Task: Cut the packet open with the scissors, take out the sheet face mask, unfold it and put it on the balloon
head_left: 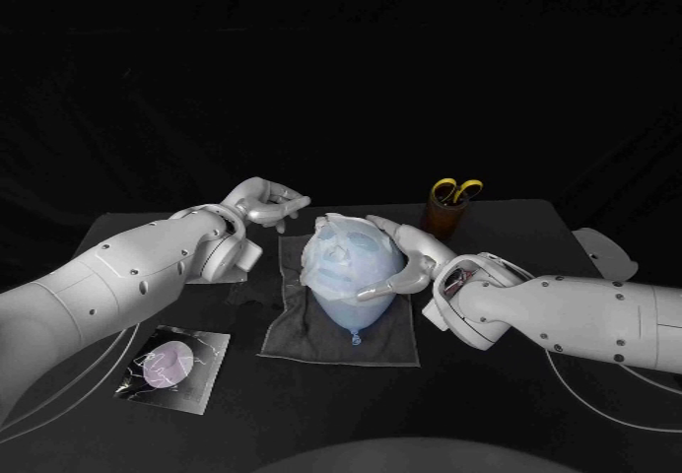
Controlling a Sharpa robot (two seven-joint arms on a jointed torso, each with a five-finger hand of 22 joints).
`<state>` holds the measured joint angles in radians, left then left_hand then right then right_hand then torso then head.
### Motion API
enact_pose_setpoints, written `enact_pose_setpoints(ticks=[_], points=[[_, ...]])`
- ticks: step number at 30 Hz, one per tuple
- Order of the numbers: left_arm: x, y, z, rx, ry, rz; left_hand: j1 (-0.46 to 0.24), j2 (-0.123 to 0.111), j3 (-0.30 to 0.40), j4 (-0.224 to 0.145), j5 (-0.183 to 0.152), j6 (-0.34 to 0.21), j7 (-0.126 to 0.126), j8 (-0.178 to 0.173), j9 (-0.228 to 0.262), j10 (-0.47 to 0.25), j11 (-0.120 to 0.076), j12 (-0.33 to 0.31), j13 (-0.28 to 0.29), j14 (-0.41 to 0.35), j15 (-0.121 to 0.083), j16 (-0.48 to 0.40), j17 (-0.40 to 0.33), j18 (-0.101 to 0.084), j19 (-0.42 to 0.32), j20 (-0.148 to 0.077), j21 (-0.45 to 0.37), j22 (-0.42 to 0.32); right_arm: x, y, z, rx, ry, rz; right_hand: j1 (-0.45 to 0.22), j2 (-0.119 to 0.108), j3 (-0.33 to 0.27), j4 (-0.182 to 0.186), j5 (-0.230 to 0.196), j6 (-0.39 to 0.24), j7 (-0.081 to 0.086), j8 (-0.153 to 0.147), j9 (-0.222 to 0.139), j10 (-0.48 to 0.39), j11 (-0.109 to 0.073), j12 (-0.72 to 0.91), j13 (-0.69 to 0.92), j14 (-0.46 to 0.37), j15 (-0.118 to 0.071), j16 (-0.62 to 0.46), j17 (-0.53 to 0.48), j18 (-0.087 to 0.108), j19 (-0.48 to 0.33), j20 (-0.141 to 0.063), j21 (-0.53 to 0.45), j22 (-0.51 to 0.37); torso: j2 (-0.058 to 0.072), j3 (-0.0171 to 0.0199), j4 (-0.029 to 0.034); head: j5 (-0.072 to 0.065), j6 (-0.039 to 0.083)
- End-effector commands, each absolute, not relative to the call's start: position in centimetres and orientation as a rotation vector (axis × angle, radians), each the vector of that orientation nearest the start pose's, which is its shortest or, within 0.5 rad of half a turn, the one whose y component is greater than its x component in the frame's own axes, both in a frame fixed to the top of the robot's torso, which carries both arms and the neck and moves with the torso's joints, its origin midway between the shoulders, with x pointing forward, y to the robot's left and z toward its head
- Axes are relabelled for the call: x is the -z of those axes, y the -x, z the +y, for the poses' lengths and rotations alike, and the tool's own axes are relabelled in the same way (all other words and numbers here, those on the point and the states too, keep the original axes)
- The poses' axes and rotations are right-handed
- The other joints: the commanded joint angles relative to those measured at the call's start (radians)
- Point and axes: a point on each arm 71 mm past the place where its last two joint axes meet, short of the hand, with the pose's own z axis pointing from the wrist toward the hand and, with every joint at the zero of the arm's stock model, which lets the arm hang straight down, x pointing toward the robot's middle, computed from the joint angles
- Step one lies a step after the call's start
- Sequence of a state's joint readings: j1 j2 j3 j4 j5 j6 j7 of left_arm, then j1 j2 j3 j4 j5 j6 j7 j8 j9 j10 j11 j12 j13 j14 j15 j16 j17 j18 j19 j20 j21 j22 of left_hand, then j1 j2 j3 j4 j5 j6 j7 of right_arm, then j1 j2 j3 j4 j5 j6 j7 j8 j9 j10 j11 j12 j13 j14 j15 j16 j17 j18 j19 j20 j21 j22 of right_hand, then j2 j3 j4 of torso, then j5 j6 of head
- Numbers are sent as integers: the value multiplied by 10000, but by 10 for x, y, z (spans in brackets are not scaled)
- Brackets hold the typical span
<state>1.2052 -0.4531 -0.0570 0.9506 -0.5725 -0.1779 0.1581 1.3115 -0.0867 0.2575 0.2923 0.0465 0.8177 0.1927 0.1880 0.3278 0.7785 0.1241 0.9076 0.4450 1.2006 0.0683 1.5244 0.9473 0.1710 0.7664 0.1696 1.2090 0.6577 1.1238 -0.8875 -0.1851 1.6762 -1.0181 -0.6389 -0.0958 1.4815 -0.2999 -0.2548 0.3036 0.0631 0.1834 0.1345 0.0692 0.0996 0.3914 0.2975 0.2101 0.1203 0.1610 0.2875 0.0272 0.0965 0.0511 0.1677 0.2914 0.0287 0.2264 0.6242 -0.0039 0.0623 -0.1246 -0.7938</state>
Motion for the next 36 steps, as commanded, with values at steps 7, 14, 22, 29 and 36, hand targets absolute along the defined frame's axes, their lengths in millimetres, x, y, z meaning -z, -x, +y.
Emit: enact_pose_setpoints(ticks=[7,14,22,29,36], points=[[230,-559,175,12229,9115,18815,-1139,647,-645,22,17,1103,-385,791,377,854,-319,145,-185,441,-280,-53,336,82,559,-103,-37,145,259,-417,-196,-8180,-3832,18023,114,-2,45,-8,62,46,1405,48,23,77,14,51,6,68,17,8,-15,164,77,27,46,-13,14,-17,32,7,40],[234,-551,171,12771,9642,19784,121,453,-378,-108,21,1049,-562,906,526,1263,-535,529,-42,946,-491,23,1027,-37,1204,-250,233,695,260,-417,-196,-8180,-3839,18050,114,-2,45,-8,62,46,1405,48,23,77,14,51,6,68,17,8,-15,164,77,27,46,-13,20,-20,-8,64,60],[234,-547,159,13299,9698,20181,254,308,-521,-12,20,1181,-670,964,551,1506,-677,1094,289,1349,-617,140,1695,-130,1637,-346,496,1165,260,-417,-195,-8180,-3841,18064,114,-2,45,-8,62,46,1405,48,23,77,14,51,6,68,17,8,-15,164,77,27,46,-13,17,7,-20,96,43],[233,-544,149,13580,9614,20276,298,172,-677,-32,20,1185,-689,938,515,1512,-707,1370,478,1528,-653,192,2029,-179,1841,-379,633,1427,261,-417,-195,-8191,-3837,18076,114,-2,45,-8,62,46,1405,48,23,77,14,51,6,68,17,8,-15,164,77,27,46,-13,13,7,-18,79,37],[232,-544,142,13782,9595,20149,381,112,-778,-35,20,1143,-679,882,463,1504,-714,1565,619,1663,-658,234,2283,-221,2013,-400,754,1653,261,-416,-194,-8198,-3836,18083,114,-2,45,-8,62,46,1405,48,23,77,14,51,6,68,17,8,-15,164,77,27,46,-13,18,-4,-14,84,47]])
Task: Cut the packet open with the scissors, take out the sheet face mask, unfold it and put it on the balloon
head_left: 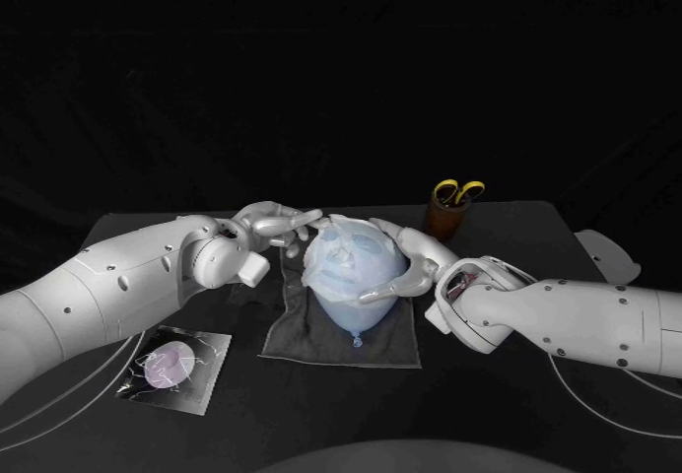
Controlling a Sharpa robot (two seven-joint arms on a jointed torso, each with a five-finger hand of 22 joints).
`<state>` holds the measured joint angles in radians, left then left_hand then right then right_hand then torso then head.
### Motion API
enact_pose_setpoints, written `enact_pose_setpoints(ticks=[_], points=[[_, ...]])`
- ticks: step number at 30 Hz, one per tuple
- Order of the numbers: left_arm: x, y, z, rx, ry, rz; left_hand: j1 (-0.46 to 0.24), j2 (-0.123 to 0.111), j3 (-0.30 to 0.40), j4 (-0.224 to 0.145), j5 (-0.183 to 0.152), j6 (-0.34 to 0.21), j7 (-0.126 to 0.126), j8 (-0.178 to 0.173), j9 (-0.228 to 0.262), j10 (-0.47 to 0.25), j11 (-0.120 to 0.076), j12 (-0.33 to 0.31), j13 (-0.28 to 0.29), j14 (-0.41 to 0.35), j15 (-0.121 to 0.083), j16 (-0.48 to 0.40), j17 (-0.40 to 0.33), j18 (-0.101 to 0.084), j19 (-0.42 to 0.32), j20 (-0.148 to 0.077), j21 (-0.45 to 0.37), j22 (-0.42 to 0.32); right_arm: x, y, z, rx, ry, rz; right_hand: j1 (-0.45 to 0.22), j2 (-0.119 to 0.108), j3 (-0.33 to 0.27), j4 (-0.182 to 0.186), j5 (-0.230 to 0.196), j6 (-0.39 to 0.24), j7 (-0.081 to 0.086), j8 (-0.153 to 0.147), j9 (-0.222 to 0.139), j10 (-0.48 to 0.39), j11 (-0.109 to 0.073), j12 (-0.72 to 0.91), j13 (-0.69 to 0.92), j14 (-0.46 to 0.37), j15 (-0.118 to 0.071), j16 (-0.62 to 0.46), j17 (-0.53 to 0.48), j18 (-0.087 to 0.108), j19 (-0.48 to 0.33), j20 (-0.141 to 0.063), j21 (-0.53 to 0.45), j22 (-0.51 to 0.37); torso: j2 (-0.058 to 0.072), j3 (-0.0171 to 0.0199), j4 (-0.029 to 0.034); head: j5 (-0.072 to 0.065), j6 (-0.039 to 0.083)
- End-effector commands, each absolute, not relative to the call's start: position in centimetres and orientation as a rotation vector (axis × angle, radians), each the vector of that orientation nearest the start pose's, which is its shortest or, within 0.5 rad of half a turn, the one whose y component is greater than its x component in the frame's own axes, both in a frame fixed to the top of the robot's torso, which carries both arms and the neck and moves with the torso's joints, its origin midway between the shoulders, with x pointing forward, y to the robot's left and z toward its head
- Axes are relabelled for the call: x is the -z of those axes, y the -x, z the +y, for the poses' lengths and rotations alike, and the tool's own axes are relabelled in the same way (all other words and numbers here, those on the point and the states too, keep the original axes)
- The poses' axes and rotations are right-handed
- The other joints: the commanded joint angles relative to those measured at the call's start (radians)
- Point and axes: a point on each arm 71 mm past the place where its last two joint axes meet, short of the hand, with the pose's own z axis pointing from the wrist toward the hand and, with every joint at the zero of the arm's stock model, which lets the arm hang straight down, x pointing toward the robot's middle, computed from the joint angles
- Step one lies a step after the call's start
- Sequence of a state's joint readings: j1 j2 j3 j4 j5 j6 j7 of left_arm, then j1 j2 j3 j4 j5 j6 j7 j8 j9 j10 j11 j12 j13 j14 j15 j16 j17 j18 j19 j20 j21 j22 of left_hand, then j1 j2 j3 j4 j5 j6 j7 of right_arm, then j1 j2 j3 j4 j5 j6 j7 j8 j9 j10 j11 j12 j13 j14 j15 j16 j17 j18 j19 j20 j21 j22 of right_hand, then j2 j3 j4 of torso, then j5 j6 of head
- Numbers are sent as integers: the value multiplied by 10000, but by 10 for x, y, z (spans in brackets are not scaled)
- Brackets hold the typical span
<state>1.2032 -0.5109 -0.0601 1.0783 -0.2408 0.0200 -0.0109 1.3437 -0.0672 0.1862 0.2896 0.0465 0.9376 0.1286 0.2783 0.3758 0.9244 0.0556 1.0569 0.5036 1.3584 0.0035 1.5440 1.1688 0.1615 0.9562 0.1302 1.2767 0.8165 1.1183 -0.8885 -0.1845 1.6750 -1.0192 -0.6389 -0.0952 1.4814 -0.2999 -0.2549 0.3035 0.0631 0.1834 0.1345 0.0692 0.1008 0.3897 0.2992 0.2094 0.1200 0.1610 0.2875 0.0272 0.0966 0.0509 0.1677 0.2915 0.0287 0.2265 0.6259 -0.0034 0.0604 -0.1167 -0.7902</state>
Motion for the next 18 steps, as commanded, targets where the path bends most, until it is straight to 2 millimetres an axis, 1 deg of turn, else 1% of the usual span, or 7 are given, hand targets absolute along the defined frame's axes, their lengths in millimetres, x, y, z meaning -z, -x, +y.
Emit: enact_pose_setpoints(ticks=[1,6,9,12,13,16,18], points=[[232,-544,142,13800,9593,20129,78,-92,-82,-8,19,-58,-38,-28,-25,45,-32,103,56,118,-13,46,129,-132,145,-9,99,105,261,-416,-194,-8199,-3836,18084,114,-2,45,-7,62,46,1405,48,11,94,-3,58,9,68,17,8,-15,166,77,27,46,-13,3,-10,4,4,13],[231,-543,139,13846,9584,20094,134,-108,-114,-16,20,-55,-43,-40,-41,36,-41,157,99,154,-20,61,194,-145,204,-17,144,182,261,-416,-194,-8199,-3837,18088,114,-2,45,-7,62,46,1405,48,11,94,-3,58,9,68,17,8,-15,166,77,27,46,-13,-1,-11,7,0,9],[231,-543,139,13857,9579,20079,330,-83,-104,-48,21,-6,-72,-35,-59,16,-69,224,158,188,-44,76,256,-156,248,-29,192,249,261,-416,-194,-8197,-3838,18090,114,-2,45,-7,62,46,1405,48,11,94,-3,58,9,68,17,8,-15,166,77,27,46,-13,-4,-6,16,-6,2],[231,-543,139,13822,9570,20049,754,12,23,-155,23,98,-133,-5,-73,-16,-133,272,214,214,-93,86,311,-165,281,-43,240,315,261,-416,-194,-8200,-3836,18092,114,-2,45,-7,62,46,1405,48,11,94,-3,58,9,68,17,8,-15,166,77,27,46,-13,-6,-5,13,-1,-11],[231,-543,139,13801,9570,20039,1001,93,144,-251,25,150,-168,15,-73,-21,-165,281,229,245,-123,92,367,-177,333,-50,277,386,261,-416,-194,-8199,-3837,18092,114,-2,45,-7,62,46,1405,48,11,94,-3,58,9,68,17,8,-15,166,77,27,46,-13,-5,-6,9,-7,-7],[231,-544,139,13719,9557,20002,1356,177,337,-376,26,323,-229,95,-59,3,-223,309,265,320,-178,103,498,-199,428,-66,352,518,261,-416,-195,-8193,-3842,18091,114,-2,45,-7,62,46,1405,48,11,94,-3,58,9,68,17,8,-15,166,77,27,46,-13,-1,-9,6,-10,-4],[231,-544,139,13647,9539,19983,1571,220,472,-485,27,407,-271,140,-44,16,-268,305,273,384,-217,111,610,-218,512,-76,406,626,261,-416,-195,-8194,-3844,18092,106,-3,39,-7,59,59,1445,60,22,86,-4,95,-5,69,16,7,-22,167,79,27,46,-26,1,-9,8,-5,-6]])
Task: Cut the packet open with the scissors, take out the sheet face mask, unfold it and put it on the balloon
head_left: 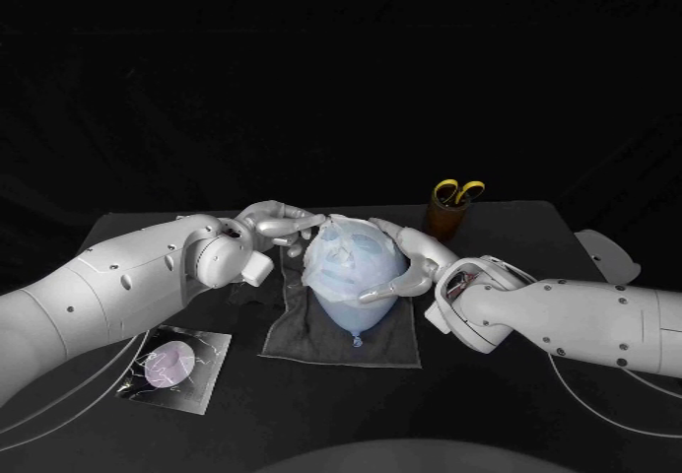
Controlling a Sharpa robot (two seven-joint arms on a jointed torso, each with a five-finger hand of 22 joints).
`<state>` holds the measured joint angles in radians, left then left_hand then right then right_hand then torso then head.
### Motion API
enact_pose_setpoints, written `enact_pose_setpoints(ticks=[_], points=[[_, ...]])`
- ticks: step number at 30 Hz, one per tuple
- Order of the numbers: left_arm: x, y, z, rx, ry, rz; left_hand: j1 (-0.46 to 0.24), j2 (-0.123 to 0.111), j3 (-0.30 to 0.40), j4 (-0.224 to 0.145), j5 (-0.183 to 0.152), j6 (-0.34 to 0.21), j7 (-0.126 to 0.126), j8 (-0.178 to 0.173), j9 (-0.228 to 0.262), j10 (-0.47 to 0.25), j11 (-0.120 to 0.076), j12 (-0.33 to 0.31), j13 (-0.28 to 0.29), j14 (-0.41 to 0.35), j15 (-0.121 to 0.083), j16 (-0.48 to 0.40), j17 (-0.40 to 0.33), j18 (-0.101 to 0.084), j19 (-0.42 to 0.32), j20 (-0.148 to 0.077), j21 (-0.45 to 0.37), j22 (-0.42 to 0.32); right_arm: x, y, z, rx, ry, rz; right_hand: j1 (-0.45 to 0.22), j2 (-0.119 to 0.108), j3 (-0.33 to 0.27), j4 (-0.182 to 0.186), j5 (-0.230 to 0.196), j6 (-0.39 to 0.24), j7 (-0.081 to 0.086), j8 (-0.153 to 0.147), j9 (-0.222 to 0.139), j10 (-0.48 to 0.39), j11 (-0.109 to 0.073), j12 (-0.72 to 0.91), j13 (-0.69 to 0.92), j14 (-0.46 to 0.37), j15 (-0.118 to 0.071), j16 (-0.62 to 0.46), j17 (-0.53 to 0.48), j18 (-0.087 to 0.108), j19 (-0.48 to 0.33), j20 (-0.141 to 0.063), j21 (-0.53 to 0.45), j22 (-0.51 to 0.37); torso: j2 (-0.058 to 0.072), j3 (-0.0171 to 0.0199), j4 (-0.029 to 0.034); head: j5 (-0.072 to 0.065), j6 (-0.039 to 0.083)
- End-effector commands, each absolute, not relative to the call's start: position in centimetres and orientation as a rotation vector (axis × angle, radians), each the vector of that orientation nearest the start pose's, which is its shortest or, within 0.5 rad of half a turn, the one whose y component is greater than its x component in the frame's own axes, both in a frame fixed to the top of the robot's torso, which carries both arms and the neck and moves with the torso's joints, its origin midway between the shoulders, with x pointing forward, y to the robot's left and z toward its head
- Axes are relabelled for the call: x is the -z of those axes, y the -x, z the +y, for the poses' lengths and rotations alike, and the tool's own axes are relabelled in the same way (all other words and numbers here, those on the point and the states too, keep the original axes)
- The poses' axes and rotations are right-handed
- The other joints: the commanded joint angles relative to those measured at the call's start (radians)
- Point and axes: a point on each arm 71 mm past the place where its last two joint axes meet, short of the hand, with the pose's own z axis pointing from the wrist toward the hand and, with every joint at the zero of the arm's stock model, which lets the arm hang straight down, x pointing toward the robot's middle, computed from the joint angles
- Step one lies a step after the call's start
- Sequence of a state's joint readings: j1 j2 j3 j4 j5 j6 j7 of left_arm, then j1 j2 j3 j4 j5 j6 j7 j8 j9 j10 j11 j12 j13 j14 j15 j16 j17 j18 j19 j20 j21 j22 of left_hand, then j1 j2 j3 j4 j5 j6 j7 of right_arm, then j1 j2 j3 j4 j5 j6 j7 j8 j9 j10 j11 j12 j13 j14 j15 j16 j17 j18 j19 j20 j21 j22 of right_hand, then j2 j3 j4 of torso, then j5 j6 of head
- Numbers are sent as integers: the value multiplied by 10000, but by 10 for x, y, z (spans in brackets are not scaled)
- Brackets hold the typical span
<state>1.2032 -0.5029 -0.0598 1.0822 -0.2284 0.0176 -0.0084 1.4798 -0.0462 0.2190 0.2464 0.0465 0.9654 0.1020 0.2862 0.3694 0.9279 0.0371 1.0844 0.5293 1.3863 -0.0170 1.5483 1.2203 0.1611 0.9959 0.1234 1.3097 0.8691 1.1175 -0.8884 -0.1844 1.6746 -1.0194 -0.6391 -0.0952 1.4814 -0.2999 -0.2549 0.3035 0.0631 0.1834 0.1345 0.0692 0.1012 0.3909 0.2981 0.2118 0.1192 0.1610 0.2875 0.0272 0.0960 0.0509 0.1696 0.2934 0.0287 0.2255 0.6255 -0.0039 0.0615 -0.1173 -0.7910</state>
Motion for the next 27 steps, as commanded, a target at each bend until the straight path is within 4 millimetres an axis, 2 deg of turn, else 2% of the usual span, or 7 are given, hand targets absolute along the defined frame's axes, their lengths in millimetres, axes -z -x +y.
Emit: enact_pose_setpoints(ticks=[1,6,12,18,21,23,27], points=[[231,-544,139,13583,9523,19974,295,15,199,-103,27,167,-17,84,29,-9,-97,28,18,142,-29,73,160,-228,179,-14,114,179,261,-416,-195,-8195,-3845,18093,106,-3,39,-7,59,59,1445,60,17,75,7,72,3,69,16,7,-16,167,60,8,46,-16,5,-3,0,-1,-3],[232,-545,138,13317,9458,19972,411,-73,321,-198,23,303,-45,170,67,325,-125,228,426,326,-72,97,475,-236,230,-39,168,245,262,-416,-194,-8195,-3849,18094,106,-3,39,-7,59,59,1445,60,17,75,7,72,3,69,16,7,-16,167,60,8,46,-16,0,-1,-2,1,-23],[232,-546,137,13087,9402,19960,-101,-422,58,160,22,308,-26,152,50,563,-96,389,678,473,-48,116,712,-267,377,-71,265,416,262,-416,-195,-8190,-3856,18094,106,-3,39,-7,59,59,1445,60,17,75,7,72,3,69,16,7,-16,167,60,8,46,-16,-2,0,-3,-4,-17],[232,-547,138,12883,9457,19875,-129,-497,-5,234,25,368,-58,170,50,826,-114,590,1032,613,-57,134,970,-306,555,-88,360,623,262,-416,-195,-8179,-3863,18091,106,-3,39,-7,59,59,1445,60,17,75,7,72,3,69,16,7,-16,167,60,8,46,-16,0,-1,-3,-6,-20],[232,-548,139,12736,9561,19700,627,-258,436,-188,34,685,-210,347,133,1237,-265,856,1608,883,-184,164,1477,-380,909,-122,543,1024,262,-416,-195,-8176,-3866,18095,106,-3,39,-7,59,59,1445,60,17,75,7,72,3,69,16,7,-16,167,60,8,46,-16,5,-2,3,-4,-34],[232,-548,139,12674,9605,19604,1055,-204,937,-582,34,799,-97,486,261,1503,-248,902,1920,1018,-221,175,1718,-421,1126,-181,680,1269,262,-416,-195,-8176,-3867,18098,106,-3,39,-7,59,59,1445,60,17,75,7,72,3,69,16,7,-16,167,60,8,46,-16,3,-3,3,0,-36],[232,-549,140,12546,9689,19386,844,-561,2027,-860,44,785,-58,694,613,2029,-251,1020,2508,1172,-202,176,2003,-482,1379,-292,878,1617,262,-416,-195,-8174,-3872,18104,106,-3,39,-7,59,59,1445,60,17,75,7,72,3,69,16,7,-16,167,60,8,46,-16,1,-3,2,6,-54]])
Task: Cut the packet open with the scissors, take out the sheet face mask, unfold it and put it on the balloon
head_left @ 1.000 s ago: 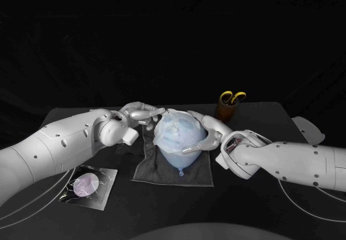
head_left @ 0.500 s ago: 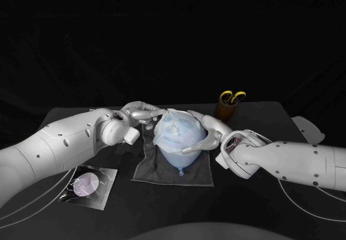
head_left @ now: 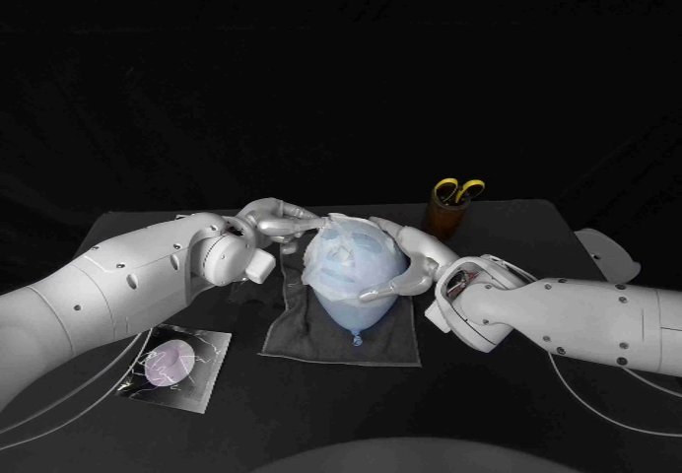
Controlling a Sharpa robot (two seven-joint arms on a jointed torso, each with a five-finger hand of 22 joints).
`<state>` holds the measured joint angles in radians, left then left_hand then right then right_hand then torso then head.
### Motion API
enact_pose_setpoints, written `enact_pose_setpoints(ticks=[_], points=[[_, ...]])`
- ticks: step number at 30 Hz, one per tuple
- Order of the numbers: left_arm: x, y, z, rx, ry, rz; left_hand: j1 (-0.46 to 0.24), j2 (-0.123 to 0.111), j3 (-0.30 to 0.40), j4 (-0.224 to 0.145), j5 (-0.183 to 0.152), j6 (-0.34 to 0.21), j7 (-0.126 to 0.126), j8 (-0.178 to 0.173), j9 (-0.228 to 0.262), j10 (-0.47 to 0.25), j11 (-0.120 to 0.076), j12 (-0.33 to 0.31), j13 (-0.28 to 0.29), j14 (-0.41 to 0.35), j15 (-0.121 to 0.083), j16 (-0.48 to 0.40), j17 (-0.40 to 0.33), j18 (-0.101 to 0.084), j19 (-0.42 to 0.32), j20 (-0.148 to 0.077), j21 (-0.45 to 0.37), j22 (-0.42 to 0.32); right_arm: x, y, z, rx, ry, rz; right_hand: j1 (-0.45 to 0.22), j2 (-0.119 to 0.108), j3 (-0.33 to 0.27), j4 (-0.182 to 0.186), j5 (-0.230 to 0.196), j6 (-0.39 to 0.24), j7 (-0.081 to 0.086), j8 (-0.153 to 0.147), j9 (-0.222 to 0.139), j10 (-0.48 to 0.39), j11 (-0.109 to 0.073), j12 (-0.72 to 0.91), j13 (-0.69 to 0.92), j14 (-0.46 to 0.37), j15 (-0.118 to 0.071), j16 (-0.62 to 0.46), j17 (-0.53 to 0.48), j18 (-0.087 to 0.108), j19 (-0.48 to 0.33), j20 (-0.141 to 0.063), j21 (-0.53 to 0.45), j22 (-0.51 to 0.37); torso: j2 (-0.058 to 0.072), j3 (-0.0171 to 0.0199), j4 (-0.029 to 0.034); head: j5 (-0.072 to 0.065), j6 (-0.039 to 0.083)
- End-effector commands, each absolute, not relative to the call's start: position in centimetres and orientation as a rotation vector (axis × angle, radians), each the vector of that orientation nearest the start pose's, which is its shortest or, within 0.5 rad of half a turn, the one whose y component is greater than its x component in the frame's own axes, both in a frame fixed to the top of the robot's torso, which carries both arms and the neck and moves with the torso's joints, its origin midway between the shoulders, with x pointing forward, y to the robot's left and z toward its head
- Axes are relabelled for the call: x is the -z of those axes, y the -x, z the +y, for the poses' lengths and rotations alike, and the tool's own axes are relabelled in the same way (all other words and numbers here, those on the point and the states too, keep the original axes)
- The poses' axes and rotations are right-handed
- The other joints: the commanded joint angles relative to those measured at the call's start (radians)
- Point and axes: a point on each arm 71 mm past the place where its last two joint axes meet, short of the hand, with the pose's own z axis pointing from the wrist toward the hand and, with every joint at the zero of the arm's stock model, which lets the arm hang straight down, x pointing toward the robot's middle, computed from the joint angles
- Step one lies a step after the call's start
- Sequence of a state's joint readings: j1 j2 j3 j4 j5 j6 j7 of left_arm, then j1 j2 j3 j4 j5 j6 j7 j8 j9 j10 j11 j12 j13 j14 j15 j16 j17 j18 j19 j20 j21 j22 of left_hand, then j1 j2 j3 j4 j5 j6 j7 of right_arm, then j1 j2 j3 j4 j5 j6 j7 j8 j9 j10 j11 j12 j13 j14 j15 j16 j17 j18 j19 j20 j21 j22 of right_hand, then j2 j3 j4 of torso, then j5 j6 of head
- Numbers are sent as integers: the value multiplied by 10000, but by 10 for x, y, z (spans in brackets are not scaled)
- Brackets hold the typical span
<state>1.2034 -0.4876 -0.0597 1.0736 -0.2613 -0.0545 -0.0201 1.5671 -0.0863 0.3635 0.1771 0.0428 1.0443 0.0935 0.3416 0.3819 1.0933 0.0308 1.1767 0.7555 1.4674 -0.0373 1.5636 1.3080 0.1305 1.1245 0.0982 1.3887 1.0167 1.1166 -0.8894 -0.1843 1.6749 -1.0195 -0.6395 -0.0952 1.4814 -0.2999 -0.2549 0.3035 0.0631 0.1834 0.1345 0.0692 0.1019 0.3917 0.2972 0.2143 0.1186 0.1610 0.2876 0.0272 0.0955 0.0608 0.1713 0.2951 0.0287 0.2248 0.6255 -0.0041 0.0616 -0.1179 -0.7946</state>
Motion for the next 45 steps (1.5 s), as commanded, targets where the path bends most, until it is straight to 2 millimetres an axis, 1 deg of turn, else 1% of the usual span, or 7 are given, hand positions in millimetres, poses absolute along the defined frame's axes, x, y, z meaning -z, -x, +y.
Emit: enact_pose_setpoints(ticks=[1,3,11,20,28,37,45], points=[[232,-549,140,12517,9707,19330,-182,-283,949,-210,59,-4,23,190,595,452,-197,106,335,381,-6,21,1164,-189,140,-62,129,215,262,-416,-195,-8173,-3873,18106,106,-3,39,-7,59,59,1445,60,10,66,16,46,9,69,16,7,-11,68,42,-10,46,-9,-1,-1,1,13,-18],[231,-550,141,12467,9745,19227,-742,-692,2047,-413,37,-44,-5,297,939,672,-212,135,609,452,-47,16,1295,-223,276,-119,241,407,262,-416,-195,-8171,-3875,18108,106,-3,39,-7,59,59,1445,60,10,66,16,46,9,69,16,7,-11,68,42,-10,46,-9,-2,-1,0,13,-20],[230,-553,146,12323,10033,18734,-1211,-901,2820,-713,81,-41,-33,433,1331,857,-240,222,922,524,-58,15,1444,-256,417,-150,328,600,263,-415,-196,-8161,-3883,18114,106,-3,39,-7,59,59,1445,60,10,66,16,46,9,69,16,7,-11,68,42,-10,46,-9,3,-1,-3,15,-16],[230,-556,153,12215,10141,18312,-1476,-910,3017,-791,72,-120,-30,469,1520,841,-232,177,907,515,-54,10,1418,-261,435,-160,341,623,263,-415,-196,-8153,-3895,18113,106,-3,39,-7,59,59,1445,60,10,66,16,46,9,69,16,7,-11,68,42,-10,46,-9,8,-4,2,0,-28],[228,-558,148,12177,9556,18180,-1607,-877,2985,-799,67,-188,-28,494,1620,802,-227,145,877,521,-47,9,1436,-264,445,-160,341,635,263,-415,-196,-8166,-3895,18119,106,-3,39,-7,59,59,1445,60,10,66,16,46,9,69,16,7,-11,68,42,-10,46,-9,4,-1,-1,10,-21],[224,-562,141,11737,7640,17909,-1616,-854,2985,-844,67,-218,-30,509,1670,775,-231,131,872,527,-49,9,1450,-262,438,-162,338,625,263,-415,-195,-8182,-3892,18124,106,-3,39,-7,59,59,1445,60,10,66,16,46,9,69,16,7,-11,68,42,-10,46,-9,2,9,-12,11,-31],[218,-569,138,10926,5320,17177,-1612,-812,2996,-947,66,-264,-25,534,1765,754,-218,145,935,590,-44,17,1593,-280,525,-169,371,718,263,-414,-195,-8187,-3891,18124,106,-3,39,-7,59,59,1445,60,10,66,16,46,9,69,16,7,-11,68,42,-10,46,-9,2,2,-14,5,-34]])
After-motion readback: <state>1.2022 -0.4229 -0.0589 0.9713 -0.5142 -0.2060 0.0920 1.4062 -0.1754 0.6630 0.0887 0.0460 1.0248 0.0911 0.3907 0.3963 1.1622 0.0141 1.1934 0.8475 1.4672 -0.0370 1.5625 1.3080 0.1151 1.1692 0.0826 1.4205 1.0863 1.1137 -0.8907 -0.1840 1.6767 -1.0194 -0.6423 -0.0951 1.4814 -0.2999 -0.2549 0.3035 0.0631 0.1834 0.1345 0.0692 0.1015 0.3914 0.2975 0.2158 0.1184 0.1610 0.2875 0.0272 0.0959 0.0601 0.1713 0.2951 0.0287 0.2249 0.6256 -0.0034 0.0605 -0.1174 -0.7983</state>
